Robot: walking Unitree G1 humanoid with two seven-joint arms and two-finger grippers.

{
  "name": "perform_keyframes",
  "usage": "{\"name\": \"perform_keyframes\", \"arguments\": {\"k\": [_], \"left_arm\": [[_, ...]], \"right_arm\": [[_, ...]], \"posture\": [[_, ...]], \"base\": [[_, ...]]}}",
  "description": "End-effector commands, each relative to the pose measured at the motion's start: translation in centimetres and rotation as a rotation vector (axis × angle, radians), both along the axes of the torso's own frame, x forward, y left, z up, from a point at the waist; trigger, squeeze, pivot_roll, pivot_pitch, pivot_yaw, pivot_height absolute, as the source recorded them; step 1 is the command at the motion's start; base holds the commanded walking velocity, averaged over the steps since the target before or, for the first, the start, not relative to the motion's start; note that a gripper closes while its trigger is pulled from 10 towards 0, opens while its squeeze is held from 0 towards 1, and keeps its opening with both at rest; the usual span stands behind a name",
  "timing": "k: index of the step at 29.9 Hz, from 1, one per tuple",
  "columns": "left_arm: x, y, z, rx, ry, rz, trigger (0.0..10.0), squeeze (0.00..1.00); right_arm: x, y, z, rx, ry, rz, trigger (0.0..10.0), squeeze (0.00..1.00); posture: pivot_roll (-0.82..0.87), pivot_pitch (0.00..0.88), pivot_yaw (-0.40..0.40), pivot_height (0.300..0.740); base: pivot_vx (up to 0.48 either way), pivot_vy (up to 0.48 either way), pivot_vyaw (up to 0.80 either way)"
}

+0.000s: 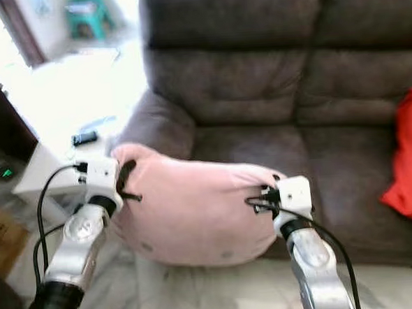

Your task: Move the pillow to the sofa from floor

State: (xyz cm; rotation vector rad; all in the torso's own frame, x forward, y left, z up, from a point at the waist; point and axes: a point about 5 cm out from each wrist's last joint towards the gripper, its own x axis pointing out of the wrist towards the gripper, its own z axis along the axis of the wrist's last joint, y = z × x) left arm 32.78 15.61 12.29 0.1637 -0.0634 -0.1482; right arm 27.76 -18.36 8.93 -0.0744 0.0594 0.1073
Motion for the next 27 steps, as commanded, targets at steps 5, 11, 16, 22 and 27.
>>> {"name": "perform_keyframes", "arguments": {"k": [5,11,16,22,27], "left_arm": [[0.2,0.9,0.9,-0.014,-0.043,0.026,10.0,0.0],[0.1,0.8,1.0,-0.026,-0.055,0.023,10.0,0.0],[0.1,0.8,1.2,-0.032,-0.063,0.023,10.0,0.0],[0.1,0.8,1.2,-0.05,-0.065,0.031,10.0,0.0],[-0.1,0.8,2.0,-0.068,-0.104,0.047,10.0,0.0]], "right_arm": [[0.3,-1.4,1.6,0.0,-0.08,-0.071,10.0,0.0],[0.3,-1.2,1.5,-0.001,-0.077,-0.06,10.0,0.0],[0.3,-0.6,1.6,0.0,-0.086,-0.016,10.0,0.0],[0.5,-0.2,2.0,-0.004,-0.108,-0.004,10.0,0.0],[0.8,-0.1,2.5,-0.015,-0.129,0.006,10.0,0.0]], "posture": [[-0.02,0.027,-0.004,0.74],[-0.02,0.02,-0.002,0.74],[-0.02,0.018,-0.003,0.74],[-0.02,0.01,-0.003,0.74],[-0.03,0.0,-0.005,0.74]], "base": [[0.0,0.0,-0.77],[0.0,0.0,-0.77],[0.0,0.0,-0.15],[0.0,0.0,0.0],[0.0,0.0,0.0]]}}
